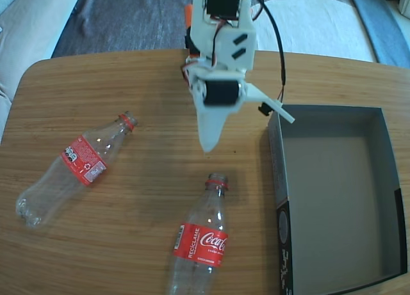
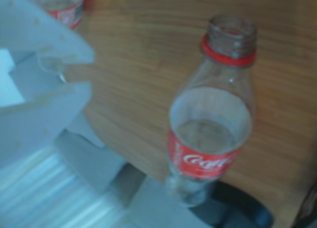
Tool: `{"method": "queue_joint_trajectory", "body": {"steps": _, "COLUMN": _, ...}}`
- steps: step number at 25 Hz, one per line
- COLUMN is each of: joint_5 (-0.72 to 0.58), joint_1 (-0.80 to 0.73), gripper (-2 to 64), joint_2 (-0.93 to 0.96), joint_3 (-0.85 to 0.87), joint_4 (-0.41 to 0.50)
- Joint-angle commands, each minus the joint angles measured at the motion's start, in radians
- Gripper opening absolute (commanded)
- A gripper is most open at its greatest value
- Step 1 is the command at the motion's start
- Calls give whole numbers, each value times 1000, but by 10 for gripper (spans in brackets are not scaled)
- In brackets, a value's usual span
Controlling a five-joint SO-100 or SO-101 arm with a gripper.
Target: Grasp the bottles and put them in the box.
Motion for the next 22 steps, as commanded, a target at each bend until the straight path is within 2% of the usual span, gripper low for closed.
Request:
{"method": "queue_joint_trajectory", "body": {"steps": 1, "joint_5": -135, "joint_1": 0, "gripper": 5, "joint_2": -127, "joint_3": -146, "joint_4": 3}}
{"method": "queue_joint_trajectory", "body": {"steps": 9, "joint_5": -538, "joint_1": -35, "gripper": 14, "joint_2": -356, "joint_3": -351, "joint_4": 14}}
{"method": "queue_joint_trajectory", "body": {"steps": 12, "joint_5": -675, "joint_1": -43, "gripper": 118, "joint_2": -397, "joint_3": -377, "joint_4": 48}}
{"method": "queue_joint_trajectory", "body": {"steps": 16, "joint_5": -764, "joint_1": -37, "gripper": 266, "joint_2": -453, "joint_3": -413, "joint_4": 51}}
{"method": "queue_joint_trajectory", "body": {"steps": 18, "joint_5": -822, "joint_1": -32, "gripper": 299, "joint_2": -491, "joint_3": -451, "joint_4": 51}}
{"method": "queue_joint_trajectory", "body": {"steps": 22, "joint_5": -957, "joint_1": -32, "gripper": 301, "joint_2": -575, "joint_3": -508, "joint_4": 51}}
